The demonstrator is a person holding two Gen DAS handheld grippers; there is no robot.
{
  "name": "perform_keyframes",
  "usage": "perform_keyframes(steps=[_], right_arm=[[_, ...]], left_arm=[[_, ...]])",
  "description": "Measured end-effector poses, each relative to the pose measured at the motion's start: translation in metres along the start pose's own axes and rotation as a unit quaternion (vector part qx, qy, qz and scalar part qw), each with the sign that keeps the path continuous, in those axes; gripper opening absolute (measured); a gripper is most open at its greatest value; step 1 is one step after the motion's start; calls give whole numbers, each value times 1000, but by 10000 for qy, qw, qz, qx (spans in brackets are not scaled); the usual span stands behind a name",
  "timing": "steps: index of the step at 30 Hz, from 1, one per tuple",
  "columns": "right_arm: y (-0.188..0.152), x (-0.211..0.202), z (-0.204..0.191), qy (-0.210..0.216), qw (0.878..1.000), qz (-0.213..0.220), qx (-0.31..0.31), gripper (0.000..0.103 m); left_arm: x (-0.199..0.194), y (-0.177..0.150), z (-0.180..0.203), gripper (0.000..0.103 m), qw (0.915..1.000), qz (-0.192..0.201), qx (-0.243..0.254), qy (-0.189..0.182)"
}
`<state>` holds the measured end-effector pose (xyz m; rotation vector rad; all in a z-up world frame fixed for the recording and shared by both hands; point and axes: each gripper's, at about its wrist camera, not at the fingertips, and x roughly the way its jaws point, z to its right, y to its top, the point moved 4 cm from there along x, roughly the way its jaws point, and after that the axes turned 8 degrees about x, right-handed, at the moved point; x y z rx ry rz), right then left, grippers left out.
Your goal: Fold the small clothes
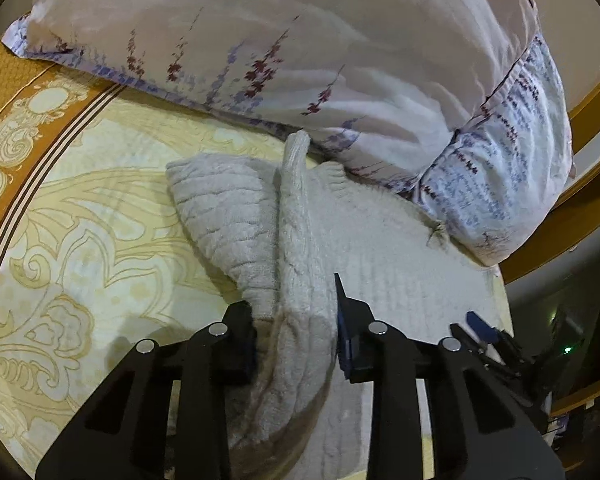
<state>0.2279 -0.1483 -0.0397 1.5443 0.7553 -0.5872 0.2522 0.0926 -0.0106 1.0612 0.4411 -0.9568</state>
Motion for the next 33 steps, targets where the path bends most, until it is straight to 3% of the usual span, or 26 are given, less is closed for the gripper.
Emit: perform_keyframes(steps=[8, 13, 16, 18, 21, 24, 26, 29, 31, 32, 33], right_arm=[[2, -11, 10, 361, 9990, -69, 238, 63], [6, -31, 37, 416, 9974, 125, 570, 66], [6, -45, 59, 367, 9959, 268, 781, 66], [4, -52, 76, 297, 9947, 327, 924, 67], [-1, -61, 101, 256, 9919, 337, 1195, 67], [-9, -73, 119, 770, 9847, 240, 1542, 67], [-9, -73, 121, 1263, 9776, 102, 1679, 67], [-7, -72, 117, 2244, 9529, -192, 2032, 67], [-1, -65, 106, 2764, 9349, -423, 2187, 67], [2, -62, 100, 2906, 9291, -523, 2227, 67], [6, -58, 93, 3021, 9241, -624, 2255, 66]], left_arm=[[-15, 18, 43, 28, 9988, 220, 164, -398], [-8, 33, 104, 24, 9945, 254, 544, -860], [8, 31, 143, 18, 9900, 144, 727, -1202], [23, 27, 174, 0, 9843, 41, 864, -1540], [51, 15, 210, 0, 9794, -140, 1221, -1599], [68, -2, 224, 0, 9715, -472, 1218, -1978], [62, -4, 224, 0, 9685, -475, 1252, -2098], [39, 4, 212, 0, 9700, -263, 1242, -2074], [20, 10, 197, 5, 9759, -74, 1235, -1800], [9, 13, 185, 15, 9793, 24, 1237, -1603], [1, 13, 174, 34, 9825, 119, 1226, -1399]])
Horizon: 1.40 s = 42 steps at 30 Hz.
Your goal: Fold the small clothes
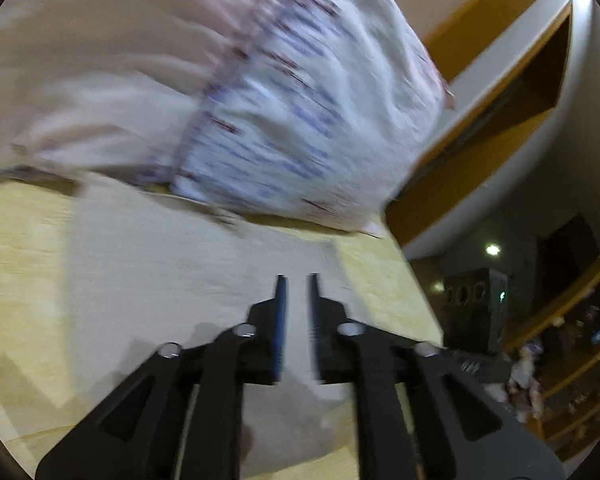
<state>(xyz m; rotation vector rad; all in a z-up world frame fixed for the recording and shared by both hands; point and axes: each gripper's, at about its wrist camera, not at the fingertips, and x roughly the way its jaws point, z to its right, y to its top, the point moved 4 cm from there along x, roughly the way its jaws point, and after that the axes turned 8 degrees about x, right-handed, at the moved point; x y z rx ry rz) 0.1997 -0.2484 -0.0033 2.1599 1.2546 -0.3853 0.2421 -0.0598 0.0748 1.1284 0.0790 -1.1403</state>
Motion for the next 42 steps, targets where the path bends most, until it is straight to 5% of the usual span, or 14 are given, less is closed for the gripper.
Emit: perform_keyframes(steps=[2, 8, 14, 21, 29, 42], right_arm=[[4, 21, -10, 135, 9995, -268, 109, 66], [19, 68, -18, -124, 9977, -596, 296, 57], [21, 100, -18, -314, 9960, -754, 369, 45], [23, 110, -27, -311, 9976, -592, 179, 18], [33, 62, -44, -727, 9960, 6, -525, 17], [51, -27, 11, -1865, 9785, 614, -636, 16]], left_arm=[[-13, -3, -14, 52, 9990, 79, 32, 444], [-10, -33, -45, 52, 9907, -409, 127, 1288], [5, -45, -41, 55, 9843, -537, 489, 1609], [7, -43, -37, 73, 9870, -431, 406, 1496], [0, -26, -32, 74, 9949, -118, -70, 1000], [51, -34, -13, 74, 9953, -539, -375, 709]])
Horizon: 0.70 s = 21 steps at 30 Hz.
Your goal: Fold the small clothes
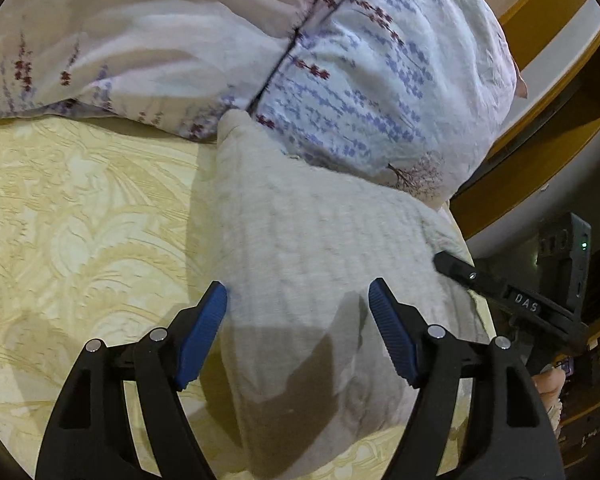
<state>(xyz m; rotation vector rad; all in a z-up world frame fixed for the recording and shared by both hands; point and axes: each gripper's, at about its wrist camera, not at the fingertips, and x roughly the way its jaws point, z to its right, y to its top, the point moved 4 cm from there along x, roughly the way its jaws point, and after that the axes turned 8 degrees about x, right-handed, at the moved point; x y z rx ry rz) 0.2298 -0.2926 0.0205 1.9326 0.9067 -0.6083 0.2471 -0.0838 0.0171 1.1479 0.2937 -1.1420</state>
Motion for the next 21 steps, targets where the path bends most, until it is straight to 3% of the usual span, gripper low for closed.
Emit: perform_keyframes(steps=[4, 8, 13, 15, 21], right_arm=[[4, -20, 24, -310, 9983, 495, 64, 16], [-9, 10, 55, -474, 9978, -120, 451, 20], [3, -3, 68, 125, 9948, 12, 1013, 43], [12, -6, 72, 159, 9938, 100, 1099, 52], [31, 8, 88, 543, 9846, -77, 1663, 52]], left_arm=[[8, -4, 11, 74, 9999, -56, 95, -104], [17, -12, 15, 73, 9995, -209, 161, -150], [18, -14, 12, 73, 9995, -209, 70, -213], [17, -10, 7, 73, 9996, -164, -43, -240], [25, 10, -11, 73, 9977, -152, -461, -470]])
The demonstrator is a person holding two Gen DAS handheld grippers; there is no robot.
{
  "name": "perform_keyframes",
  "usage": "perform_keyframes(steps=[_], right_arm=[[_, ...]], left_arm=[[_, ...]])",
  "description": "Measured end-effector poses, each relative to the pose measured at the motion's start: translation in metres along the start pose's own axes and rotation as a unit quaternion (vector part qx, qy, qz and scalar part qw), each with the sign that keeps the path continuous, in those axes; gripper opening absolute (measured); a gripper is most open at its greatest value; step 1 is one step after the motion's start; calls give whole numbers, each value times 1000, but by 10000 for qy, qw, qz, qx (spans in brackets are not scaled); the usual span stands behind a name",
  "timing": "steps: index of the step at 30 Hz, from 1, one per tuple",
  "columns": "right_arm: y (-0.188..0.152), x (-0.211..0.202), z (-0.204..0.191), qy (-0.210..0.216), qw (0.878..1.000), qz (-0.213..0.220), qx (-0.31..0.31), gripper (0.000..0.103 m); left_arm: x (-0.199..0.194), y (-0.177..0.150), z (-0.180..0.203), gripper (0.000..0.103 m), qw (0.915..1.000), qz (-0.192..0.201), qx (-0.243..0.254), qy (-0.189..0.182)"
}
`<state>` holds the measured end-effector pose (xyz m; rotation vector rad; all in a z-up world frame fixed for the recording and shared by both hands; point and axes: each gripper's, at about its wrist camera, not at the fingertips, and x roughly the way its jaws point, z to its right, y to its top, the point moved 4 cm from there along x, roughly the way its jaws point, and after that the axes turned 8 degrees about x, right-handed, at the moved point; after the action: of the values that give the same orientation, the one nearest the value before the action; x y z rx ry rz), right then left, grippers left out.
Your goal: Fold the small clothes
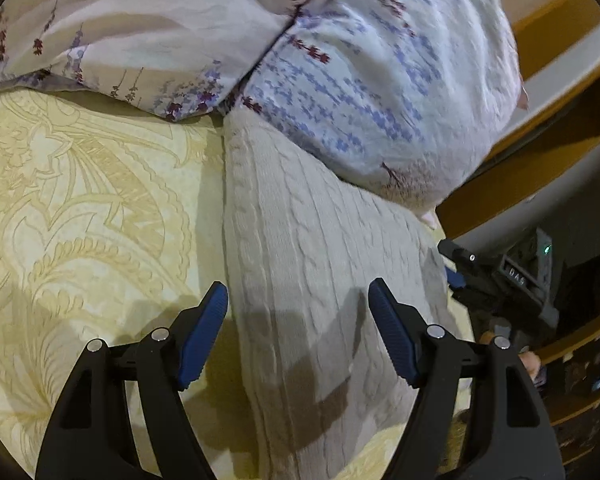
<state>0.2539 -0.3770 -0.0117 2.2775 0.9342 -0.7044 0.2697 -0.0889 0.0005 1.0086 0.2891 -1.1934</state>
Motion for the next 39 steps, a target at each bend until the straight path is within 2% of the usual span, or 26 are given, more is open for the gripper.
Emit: perform_keyframes(steps=[4, 8, 10, 11, 12, 13, 15, 17, 18, 21, 22, 24, 25, 26, 28, 31, 32, 34, 36, 37, 39], right_arm=[[14, 12, 8, 377, 9984, -190, 388, 52], [21, 25, 13, 484, 9966, -371, 548, 52], [22, 33, 15, 500, 9961, -487, 535, 38], [22, 35, 15, 553, 9960, -530, 468, 24], [22, 34, 13, 547, 9967, -479, 362, 19], [22, 29, 7, 532, 9979, -338, 112, 16], [21, 17, -5, 524, 9982, -88, -260, 9], [17, -1, -24, 666, 9944, 289, -763, 9], [12, -16, -37, 777, 9888, 573, -1134, 9], [-2, -47, -56, 1024, 9701, 1146, -1881, 9], [-6, -52, -56, 891, 9641, 1346, -2106, 9], [0, -42, -42, 413, 9704, 1272, -2011, 9], [6, -23, -25, 83, 9817, 938, -1654, 9], [9, -11, -13, -46, 9878, 689, -1393, 9], [9, 5, 4, -165, 9921, 471, -1152, 9], [7, -11, -10, 203, 9862, 781, -1446, 9], [8, -17, -14, 230, 9838, 888, -1537, 9], [12, -12, -15, -87, 9839, 858, -1567, 9], [15, 14, -2, -667, 9876, 435, -1351, 9], [16, 24, 4, -789, 9888, 291, -1237, 9], [17, 33, 12, -762, 9923, 160, -965, 10]], left_arm=[[12, 21, -11, 73, 9993, -14, -324, -206], [27, 45, -23, 71, 9984, -20, -512, -219], [36, 52, -28, 64, 9977, -74, -614, -278], [41, 54, -31, 57, 9972, -109, -672, -323], [45, 56, -33, 48, 9967, -126, -712, -363], [48, 58, -34, 43, 9964, -130, -739, -384], [50, 60, -36, 22, 9965, -104, -728, -407], [47, 62, -35, 13, 9968, 3, -644, -472], [44, 64, -32, 10, 9970, 116, -538, -551], [31, 60, -24, 9, 9958, 396, -328, -763], [29, 59, -22, 9, 9953, 460, -290, -801], [27, 56, -23, 7, 9952, 607, -214, -738], [29, 55, -24, 7, 9960, 603, -201, -626], [32, 53, -25, 7, 9967, 590, -220, -514], [38, 51, -26, 7, 9973, 553, -237, -413], [35, 52, -24, 7, 9959, 742, -156, -501], [32, 51, -23, 7, 9963, 748, -70, -411], [40, 50, -26, 7, 9979, 613, -72, -185], [52, 51, -29, 7, 9984, 502, -239, -96], [54, 50, -30, 7, 9985, 489, -250, -51], [58, 49, -31, 7, 9985, 476, -257, -2]])
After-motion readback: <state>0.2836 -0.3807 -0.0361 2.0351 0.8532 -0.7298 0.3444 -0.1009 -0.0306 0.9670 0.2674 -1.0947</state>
